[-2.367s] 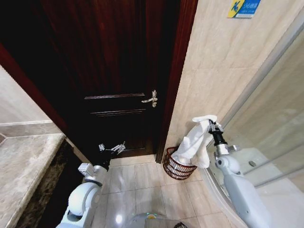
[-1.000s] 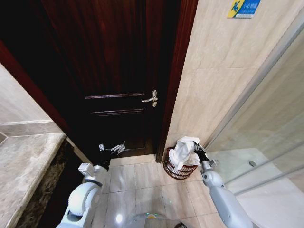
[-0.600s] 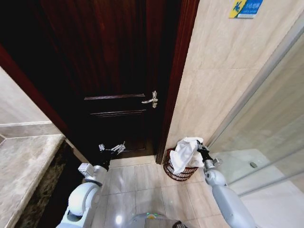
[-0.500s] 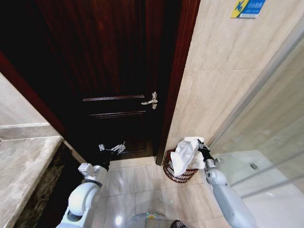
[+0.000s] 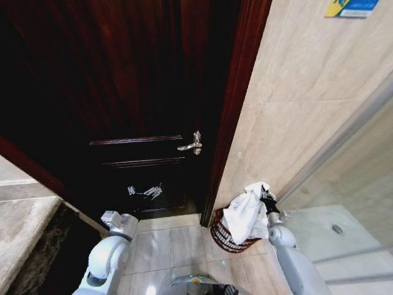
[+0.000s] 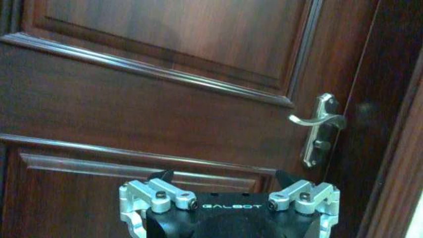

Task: Discard the used towel into the hamper.

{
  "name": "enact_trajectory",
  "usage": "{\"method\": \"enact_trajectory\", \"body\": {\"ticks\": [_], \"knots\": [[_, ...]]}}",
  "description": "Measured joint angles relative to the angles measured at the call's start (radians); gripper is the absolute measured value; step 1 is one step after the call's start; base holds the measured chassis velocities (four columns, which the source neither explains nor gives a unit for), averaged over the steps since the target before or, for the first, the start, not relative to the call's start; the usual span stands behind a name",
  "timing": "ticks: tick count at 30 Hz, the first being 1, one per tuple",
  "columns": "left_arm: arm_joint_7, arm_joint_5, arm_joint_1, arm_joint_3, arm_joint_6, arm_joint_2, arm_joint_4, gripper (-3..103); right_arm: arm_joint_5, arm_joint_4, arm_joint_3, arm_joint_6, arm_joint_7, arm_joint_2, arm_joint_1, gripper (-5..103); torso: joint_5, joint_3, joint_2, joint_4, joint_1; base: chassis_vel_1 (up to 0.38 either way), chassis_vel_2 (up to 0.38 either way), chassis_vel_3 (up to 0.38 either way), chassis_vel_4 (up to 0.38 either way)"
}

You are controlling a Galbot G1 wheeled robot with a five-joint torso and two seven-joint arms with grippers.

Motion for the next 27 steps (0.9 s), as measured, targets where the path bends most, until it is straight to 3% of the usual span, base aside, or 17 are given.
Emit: {"method": "enact_trajectory", "body": {"ticks": [15, 27], "knots": [[0.000, 0.000, 0.000, 0.000, 0.000, 0.000, 0.000, 100, -0.080, -0.241, -0.022, -0.071, -0.066, 0.038, 0.078, 7, 0.0001, 0.000, 0.000, 0.0000, 0.001, 0.015, -0.025, -0.015, 0.011], [0.000, 0.000, 0.000, 0.000, 0.000, 0.000, 0.000, 100, -0.084, -0.367, -0.020, -0.189, -0.105, 0.072, 0.152, 7, 0.0000, 0.000, 0.000, -0.0002, 0.001, 0.000, 0.000, 0.000, 0.000]]}}
